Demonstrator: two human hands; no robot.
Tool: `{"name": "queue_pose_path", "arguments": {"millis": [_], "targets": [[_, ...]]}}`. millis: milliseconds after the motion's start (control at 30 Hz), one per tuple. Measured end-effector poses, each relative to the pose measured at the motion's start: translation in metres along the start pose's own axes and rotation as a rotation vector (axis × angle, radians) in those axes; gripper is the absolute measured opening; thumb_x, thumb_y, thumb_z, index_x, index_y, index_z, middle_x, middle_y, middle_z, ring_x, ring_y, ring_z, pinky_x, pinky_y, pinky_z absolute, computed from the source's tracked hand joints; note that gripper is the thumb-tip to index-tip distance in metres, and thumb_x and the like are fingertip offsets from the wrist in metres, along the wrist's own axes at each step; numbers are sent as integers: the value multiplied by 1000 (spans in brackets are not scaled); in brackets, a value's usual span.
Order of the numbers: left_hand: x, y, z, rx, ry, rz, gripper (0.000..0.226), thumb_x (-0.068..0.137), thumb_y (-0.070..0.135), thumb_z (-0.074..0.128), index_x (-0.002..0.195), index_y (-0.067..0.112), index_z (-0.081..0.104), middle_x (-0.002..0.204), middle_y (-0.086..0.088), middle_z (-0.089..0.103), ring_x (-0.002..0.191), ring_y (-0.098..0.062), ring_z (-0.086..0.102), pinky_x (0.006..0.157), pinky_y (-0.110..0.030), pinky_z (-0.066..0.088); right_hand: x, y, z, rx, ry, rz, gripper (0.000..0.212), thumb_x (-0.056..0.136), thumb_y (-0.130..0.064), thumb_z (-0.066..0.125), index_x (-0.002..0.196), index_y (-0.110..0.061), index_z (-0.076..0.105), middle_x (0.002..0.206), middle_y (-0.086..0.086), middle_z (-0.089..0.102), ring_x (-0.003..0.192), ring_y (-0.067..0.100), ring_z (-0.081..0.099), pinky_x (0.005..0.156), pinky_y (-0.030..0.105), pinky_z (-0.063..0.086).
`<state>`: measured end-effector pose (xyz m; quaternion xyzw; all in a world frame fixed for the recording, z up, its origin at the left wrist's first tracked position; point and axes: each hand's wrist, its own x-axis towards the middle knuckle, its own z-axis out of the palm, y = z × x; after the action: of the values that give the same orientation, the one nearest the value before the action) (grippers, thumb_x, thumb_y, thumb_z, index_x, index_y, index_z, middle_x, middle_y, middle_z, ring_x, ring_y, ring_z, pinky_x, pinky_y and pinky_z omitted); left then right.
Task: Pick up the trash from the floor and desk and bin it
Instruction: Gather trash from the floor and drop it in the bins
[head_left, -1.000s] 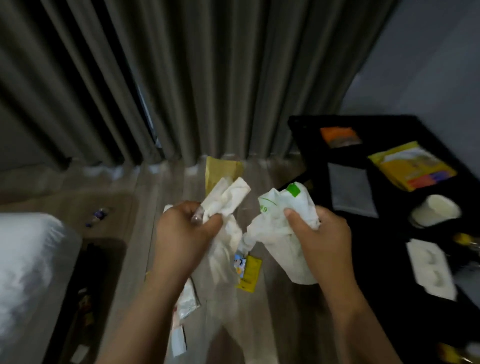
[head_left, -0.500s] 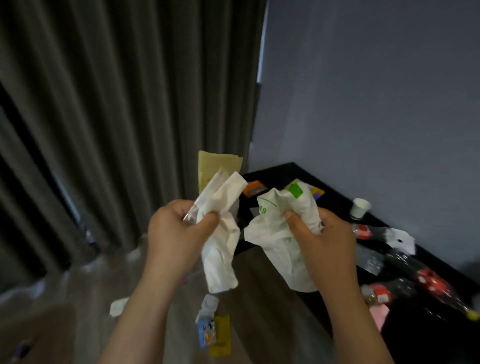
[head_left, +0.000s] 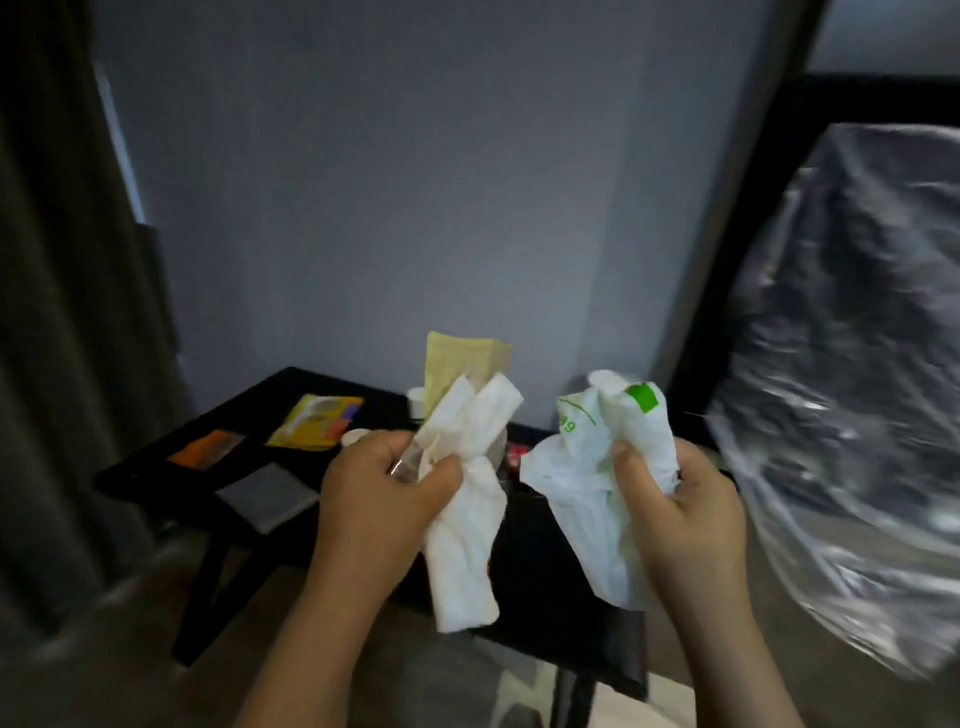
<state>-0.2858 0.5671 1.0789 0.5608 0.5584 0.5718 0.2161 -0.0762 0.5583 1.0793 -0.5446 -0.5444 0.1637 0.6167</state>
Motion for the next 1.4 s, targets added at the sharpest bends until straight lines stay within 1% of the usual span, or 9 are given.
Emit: {"name": "queue_pose_path", "arguments": {"millis": [133,267,367,467,633,767,967,1100,1400], "targets": [[-23,39,65,11,-118,122,33,72,26,72,53,8,52,52,-7,52,46,-7,40,46,-26,32,0,10,-85,-84,173,11,15,77,-42,59,77,-27,58,77,-19,65,63,-2,58,50,7,40],[-60,81,131,-113,-239,165,36,66,35,68,55,5,52,54,-11,49,48,-8,39,45,-21,31,-6,23,-173,-158,290,-38,14,79,-38,61,85,-26,56,78,-22,64,63,-5,58,52,5,39],[-102,121,194,-182,-355,177,32,62,37,63,59,5,55,50,-1,47,49,-7,38,47,-25,31,-17,35,-259,-218,381,-31,10,85,-31,66,89,-26,59,78,-21,66,64,-3,59,54,9,41],[-156,165,260,-276,-470,151,32,61,37,63,66,5,62,59,-11,62,53,-11,47,51,-28,38,-32,47,-355,-278,461,9,8,85,-24,66,90,-29,62,79,-19,67,67,-1,60,57,15,43],[-236,227,349,-336,-615,210,27,60,38,64,67,12,68,63,-8,67,54,-12,52,51,-29,42,-67,54,-476,-354,588,64,15,84,-17,66,81,-31,63,75,-15,67,64,0,60,52,9,42],[-302,273,412,-354,-808,261,31,61,39,64,69,9,67,67,-14,68,58,-19,55,57,-46,51,-106,59,-563,-421,716,144,12,84,-17,66,85,-29,64,73,-10,66,62,6,58,52,11,41],[-387,323,490,-425,-1070,332,41,59,43,63,71,4,65,72,-21,67,57,-31,59,56,-48,51,-155,63,-650,-517,938,217,12,84,-20,64,85,-31,64,73,-8,66,62,7,58,51,10,41],[-426,338,541,-509,-1242,335,38,62,40,64,69,3,62,73,-26,63,58,-19,53,50,-42,43,-169,75,-691,-560,1057,266,9,84,-20,62,84,-29,64,73,-7,66,62,7,58,50,10,41],[-431,374,680,-537,-1329,423,37,61,38,62,63,1,58,52,-7,50,50,-11,41,48,-27,32,-105,134,-763,-625,1162,304,12,86,-21,63,86,-32,64,74,-13,67,62,-2,59,50,5,40]]}}
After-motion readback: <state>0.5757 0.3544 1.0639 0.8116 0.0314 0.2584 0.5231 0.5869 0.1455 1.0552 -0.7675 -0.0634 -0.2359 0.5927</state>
